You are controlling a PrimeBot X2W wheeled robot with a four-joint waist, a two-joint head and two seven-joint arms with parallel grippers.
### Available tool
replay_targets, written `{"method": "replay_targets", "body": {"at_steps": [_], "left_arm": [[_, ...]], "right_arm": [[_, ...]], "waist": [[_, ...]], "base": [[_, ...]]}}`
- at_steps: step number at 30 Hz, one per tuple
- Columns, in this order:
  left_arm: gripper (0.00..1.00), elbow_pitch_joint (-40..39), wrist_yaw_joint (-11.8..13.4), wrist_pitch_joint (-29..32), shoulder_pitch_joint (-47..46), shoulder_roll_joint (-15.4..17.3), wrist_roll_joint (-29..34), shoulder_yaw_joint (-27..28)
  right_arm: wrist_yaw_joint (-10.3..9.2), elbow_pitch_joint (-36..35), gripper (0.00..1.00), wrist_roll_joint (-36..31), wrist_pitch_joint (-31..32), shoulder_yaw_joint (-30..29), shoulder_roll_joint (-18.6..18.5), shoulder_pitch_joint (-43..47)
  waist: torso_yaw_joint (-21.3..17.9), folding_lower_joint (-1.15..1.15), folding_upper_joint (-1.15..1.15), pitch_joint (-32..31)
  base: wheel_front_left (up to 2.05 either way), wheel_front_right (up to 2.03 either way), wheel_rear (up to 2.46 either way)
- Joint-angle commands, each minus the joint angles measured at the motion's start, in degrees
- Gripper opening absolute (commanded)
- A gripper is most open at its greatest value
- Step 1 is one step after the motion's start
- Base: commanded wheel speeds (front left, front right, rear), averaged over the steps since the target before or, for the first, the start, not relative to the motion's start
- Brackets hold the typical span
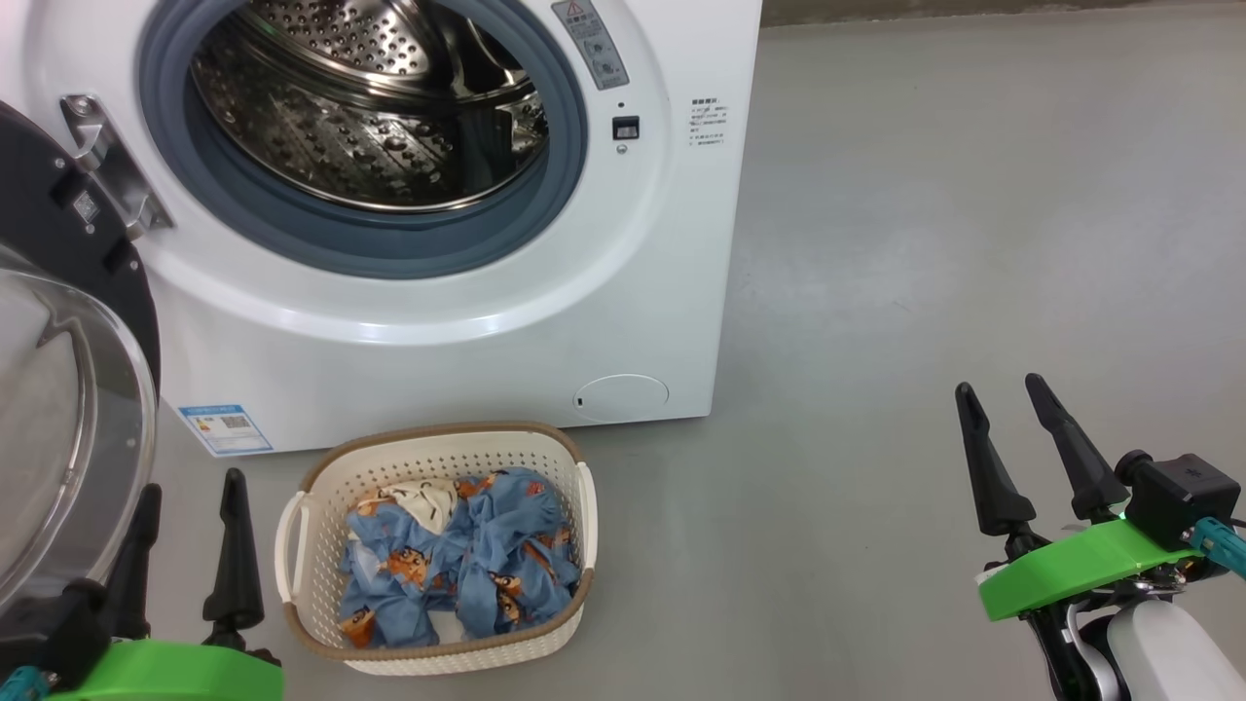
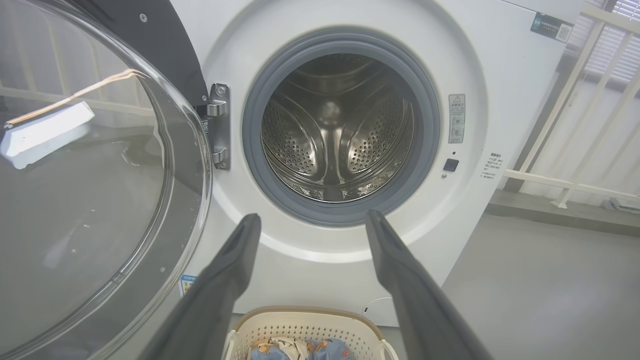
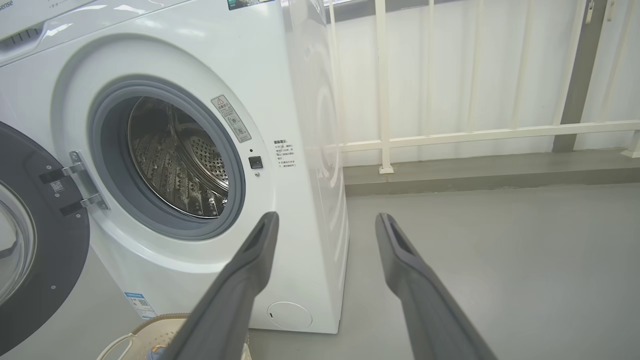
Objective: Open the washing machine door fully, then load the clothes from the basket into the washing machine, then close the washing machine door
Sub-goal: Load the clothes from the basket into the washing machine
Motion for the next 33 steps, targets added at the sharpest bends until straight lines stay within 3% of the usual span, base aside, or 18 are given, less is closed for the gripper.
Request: {"method": "replay_targets", "body": {"at_steps": [1,33], "left_arm": [[1.00,-0.8,0.0,-0.6,-1.4,1.6,0.8,2.0],[1.00,-0.5,-0.4,-0.7,-1.9,1.7,2.5,1.4]], "right_arm": [[0.33,-1.6,1.00,-0.8,-0.7,0.8,-0.8,-0.2],[0.33,-1.2,1.00,-0.7,-0.7,1.2,-1.1,-0.7]], "waist": [[0.1,0.00,0.00,0.0],[0.6,0.00,0.00,0.6]], "base": [[0.00,0.00,0.00],[0.00,0.00,0.00]]}}
